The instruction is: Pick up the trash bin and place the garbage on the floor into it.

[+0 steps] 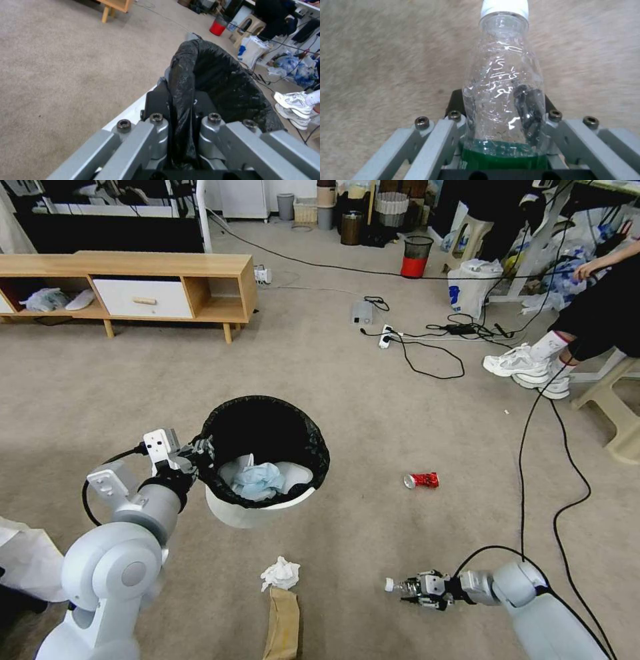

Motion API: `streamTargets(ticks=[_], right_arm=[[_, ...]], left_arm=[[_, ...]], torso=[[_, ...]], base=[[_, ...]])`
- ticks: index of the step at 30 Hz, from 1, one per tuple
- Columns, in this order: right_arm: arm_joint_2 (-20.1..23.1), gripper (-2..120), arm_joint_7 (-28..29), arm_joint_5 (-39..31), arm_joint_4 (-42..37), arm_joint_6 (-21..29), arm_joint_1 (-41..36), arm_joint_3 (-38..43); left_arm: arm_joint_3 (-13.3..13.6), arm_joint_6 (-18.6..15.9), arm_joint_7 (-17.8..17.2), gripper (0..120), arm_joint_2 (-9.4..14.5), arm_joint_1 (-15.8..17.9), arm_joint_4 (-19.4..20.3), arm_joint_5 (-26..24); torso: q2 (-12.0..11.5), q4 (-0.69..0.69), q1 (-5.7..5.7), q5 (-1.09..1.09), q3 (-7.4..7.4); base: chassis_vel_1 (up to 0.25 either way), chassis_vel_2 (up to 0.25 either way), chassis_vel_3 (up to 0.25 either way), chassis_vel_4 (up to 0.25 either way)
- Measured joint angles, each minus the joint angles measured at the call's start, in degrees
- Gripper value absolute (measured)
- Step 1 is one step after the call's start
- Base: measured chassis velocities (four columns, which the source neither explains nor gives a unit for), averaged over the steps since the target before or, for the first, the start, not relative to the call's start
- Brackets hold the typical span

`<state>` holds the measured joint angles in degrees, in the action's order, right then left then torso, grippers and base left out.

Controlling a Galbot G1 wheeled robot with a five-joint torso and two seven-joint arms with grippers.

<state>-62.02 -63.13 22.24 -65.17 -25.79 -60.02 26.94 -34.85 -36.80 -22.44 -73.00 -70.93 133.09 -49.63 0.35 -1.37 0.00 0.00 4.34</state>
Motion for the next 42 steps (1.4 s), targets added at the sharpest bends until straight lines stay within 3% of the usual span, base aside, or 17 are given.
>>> streamTargets(ticks=[14, 23, 29, 34, 42], right_arm=[[3.87, 26, 1.84, -11.29, -9.45, 0.29, -2.3, 5.39], [6.4, 26, 5.17, -24.99, -19.57, 3.74, -6.35, 8.63], [8.4, 26, 10.42, -33.97, -29.84, 6.23, -9.04, 10.61], [11.47, 26, 18.51, -43.57, -39.32, 8.74, -9.88, 9.88], [17.42, 26, 26.01, -54.0, -46.1, 11.23, -7.38, 6.06]], left_arm=[[0.22, -0.04, -0.15, 7, 0.5, 0.04, 0.22, -0.06], [-0.11, -0.19, -0.43, 7, 1.36, -0.23, 0.28, -0.78], [-0.34, -0.26, -0.51, 7, 2.13, -0.62, 0.58, -1.2], [-0.24, -0.28, -0.52, 7, 2.66, -1.35, 0.69, -1.41], [0.19, 0.25, 0.92, 7, 3.21, -1.63, 0.53, -1.58]], torso=[[0.0, -0.01, 0.0, 0.01, 0.0], [0.0, -0.01, 0.0, 0.0, 0.0], [0.0, -0.01, 0.0, -0.01, 0.0], [0.0, 0.0, 0.0, -0.01, 0.0], [0.0, 0.01, 0.0, 0.0, 0.0]], base=[[0.0, 0.0, 0.0, 0.0], [0.0, 0.0, 0.0, 0.0], [0.0, 0.0, 0.0, 0.0], [0.0, 0.0, 0.0, 0.0], [0.0, 0.0, 0.0, 0.0]])
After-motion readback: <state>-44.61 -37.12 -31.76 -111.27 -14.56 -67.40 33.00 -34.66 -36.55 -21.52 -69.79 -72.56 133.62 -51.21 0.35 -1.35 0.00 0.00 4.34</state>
